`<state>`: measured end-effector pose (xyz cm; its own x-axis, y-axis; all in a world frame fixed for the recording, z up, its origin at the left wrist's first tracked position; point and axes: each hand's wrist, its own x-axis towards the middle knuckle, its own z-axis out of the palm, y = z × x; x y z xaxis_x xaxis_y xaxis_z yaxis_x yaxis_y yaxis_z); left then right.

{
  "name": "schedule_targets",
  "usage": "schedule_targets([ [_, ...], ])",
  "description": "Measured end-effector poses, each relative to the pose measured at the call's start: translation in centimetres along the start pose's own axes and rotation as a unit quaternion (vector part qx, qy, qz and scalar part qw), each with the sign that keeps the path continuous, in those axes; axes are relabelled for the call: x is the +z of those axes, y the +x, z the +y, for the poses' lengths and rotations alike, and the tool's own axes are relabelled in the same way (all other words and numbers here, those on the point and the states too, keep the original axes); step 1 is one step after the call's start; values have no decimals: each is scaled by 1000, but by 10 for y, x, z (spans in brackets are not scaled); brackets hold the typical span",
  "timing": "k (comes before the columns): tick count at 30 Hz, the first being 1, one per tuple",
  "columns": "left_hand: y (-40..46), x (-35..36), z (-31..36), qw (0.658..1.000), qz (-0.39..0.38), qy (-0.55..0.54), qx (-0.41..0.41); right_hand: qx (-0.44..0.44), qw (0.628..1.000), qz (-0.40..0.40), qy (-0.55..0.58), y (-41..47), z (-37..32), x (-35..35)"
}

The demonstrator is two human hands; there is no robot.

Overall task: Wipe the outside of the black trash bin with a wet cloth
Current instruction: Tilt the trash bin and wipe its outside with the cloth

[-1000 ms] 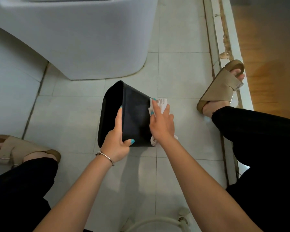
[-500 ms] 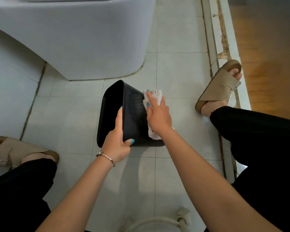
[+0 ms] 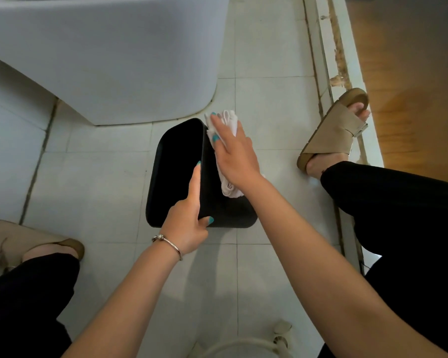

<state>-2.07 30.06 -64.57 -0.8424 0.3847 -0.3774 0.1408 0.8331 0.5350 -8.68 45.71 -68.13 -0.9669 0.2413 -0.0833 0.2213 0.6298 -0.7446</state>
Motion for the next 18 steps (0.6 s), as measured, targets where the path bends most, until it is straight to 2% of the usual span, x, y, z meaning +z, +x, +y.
schedule_targets([
  [3,1,0,4,1000,-3,0,3,-32,999,12,27,3,-8,-2],
  [6,2,-1,-1,1000,1,-6,-4,-5,1000,9,15,5,0,3],
  [11,0,-3,-21,999,23,-38,-5,88,996,-19,-25,-1,42,18],
  [16,9,1,-5,999,-11,-7,36,258,966,-8,9,-4,87,10],
  [18,9,0,-4,999,-22,8,34,265,964,2,20,-11,86,11],
])
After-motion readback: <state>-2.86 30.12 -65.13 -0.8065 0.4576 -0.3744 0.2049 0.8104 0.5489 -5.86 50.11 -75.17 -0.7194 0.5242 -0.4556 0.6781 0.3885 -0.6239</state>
